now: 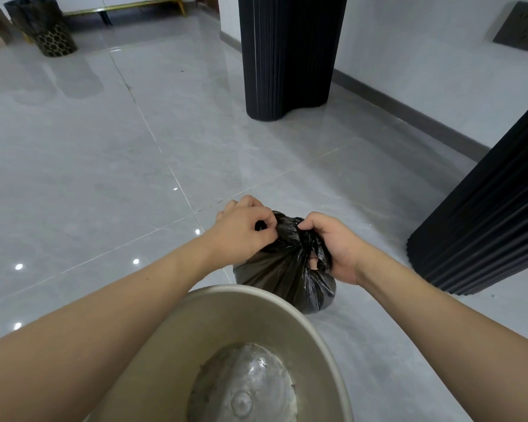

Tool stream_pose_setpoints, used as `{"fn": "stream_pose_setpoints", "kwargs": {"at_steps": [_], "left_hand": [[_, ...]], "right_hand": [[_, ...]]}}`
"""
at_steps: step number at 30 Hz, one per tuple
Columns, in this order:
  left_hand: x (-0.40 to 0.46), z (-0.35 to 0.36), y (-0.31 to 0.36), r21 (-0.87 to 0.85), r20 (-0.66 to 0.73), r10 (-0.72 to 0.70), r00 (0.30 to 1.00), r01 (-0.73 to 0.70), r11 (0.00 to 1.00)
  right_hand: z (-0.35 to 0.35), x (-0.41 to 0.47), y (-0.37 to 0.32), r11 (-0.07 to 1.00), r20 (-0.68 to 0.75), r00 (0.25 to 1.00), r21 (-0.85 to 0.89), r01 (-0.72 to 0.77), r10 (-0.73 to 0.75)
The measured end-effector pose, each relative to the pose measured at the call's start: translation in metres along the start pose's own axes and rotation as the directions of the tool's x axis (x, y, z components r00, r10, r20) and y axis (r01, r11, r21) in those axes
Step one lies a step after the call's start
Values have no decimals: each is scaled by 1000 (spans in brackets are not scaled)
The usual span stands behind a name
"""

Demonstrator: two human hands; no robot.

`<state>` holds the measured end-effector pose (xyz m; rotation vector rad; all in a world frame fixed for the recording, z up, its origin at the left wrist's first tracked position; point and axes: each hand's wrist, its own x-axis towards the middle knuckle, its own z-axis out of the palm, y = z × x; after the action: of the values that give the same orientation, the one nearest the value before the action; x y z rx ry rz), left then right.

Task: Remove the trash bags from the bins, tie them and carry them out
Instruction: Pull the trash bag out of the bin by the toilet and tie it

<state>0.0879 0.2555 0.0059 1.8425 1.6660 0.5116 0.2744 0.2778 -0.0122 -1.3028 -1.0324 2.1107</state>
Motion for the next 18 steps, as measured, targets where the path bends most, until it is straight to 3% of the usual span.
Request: {"fn": "stream_pose_setpoints", "kwargs": {"at_steps": [3, 6, 8, 9, 11, 15, 18], "left_hand": [[2, -6, 9, -342, 38, -179, 983, 181, 922], [2, -12, 16, -519, 120, -392, 912, 394, 758], [3, -14, 21, -618, 149, -461, 875, 447, 647], [4, -16, 21, -625, 131, -484, 865, 450, 637], [5, -17, 21, -558, 78, -470, 879, 429, 710], [1, -10, 21, -198, 57, -232, 971, 239, 951], [-2, 0, 20, 117, 4, -97, 995, 96, 989]], "right_hand": [[-2, -1, -1, 997, -11, 998, -39, 65, -66], [-6, 1, -1, 977, -63, 985, -156, 147, -158], [-7, 3, 0, 961, -80, 980, -227, 161, -183], [-8, 3, 1, 955, -91, 979, -251, 156, -184], [-11, 4, 2, 963, -120, 978, -229, 140, -171], [-16, 5, 2, 979, -162, 971, -128, 156, -176], [-15, 4, 0, 981, -200, 964, -123, 152, -175]]}}
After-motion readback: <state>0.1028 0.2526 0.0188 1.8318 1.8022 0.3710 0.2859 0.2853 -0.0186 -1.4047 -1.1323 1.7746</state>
